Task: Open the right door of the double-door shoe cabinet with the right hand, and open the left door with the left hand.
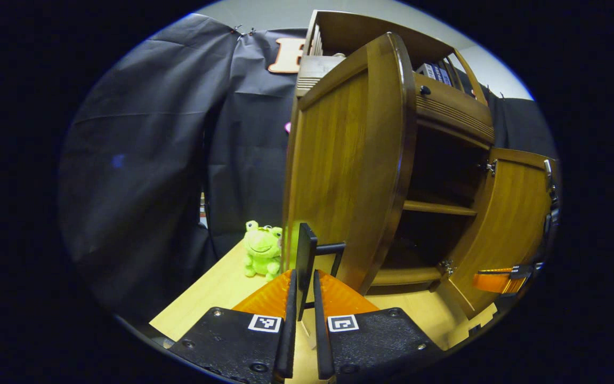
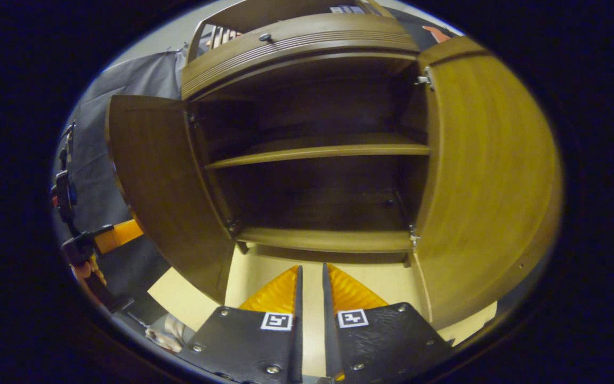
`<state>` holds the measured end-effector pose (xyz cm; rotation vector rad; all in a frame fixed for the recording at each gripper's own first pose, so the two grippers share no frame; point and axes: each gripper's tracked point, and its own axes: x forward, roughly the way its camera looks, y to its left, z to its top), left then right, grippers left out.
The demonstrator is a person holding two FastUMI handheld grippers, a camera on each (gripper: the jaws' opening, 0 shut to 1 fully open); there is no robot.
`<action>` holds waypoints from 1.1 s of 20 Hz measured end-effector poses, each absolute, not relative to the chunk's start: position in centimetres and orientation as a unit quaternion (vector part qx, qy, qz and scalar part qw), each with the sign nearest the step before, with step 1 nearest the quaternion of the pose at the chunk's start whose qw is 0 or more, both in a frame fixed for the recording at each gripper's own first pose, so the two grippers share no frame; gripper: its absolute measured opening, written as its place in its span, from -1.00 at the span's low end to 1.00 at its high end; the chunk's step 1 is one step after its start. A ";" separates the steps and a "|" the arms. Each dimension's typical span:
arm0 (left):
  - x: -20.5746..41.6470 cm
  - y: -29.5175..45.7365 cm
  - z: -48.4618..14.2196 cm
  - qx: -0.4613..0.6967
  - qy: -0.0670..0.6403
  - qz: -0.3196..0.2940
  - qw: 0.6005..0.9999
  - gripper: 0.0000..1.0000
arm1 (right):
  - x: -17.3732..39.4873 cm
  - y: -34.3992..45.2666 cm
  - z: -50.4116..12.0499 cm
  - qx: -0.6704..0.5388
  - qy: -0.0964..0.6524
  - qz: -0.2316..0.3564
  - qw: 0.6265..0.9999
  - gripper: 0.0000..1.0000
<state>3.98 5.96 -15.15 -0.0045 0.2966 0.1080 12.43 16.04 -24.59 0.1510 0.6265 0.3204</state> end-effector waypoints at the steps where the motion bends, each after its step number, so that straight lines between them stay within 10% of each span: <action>1: 3.7 7.0 -15.2 0.003 0.149 0.068 0.987 -0.55 | 12.7 16.7 -24.6 0.071 0.308 0.167 0.934 -0.66; 4: 2.3 9.7 -14.5 0.018 0.145 0.106 0.984 -0.94 | 13.2 18.8 -24.5 0.070 0.313 0.195 0.927 -0.67; 22: 0.7 10.0 -0.9 0.055 0.029 0.161 0.985 -0.57 | 17.0 22.4 -16.7 0.076 0.227 0.255 0.937 -0.67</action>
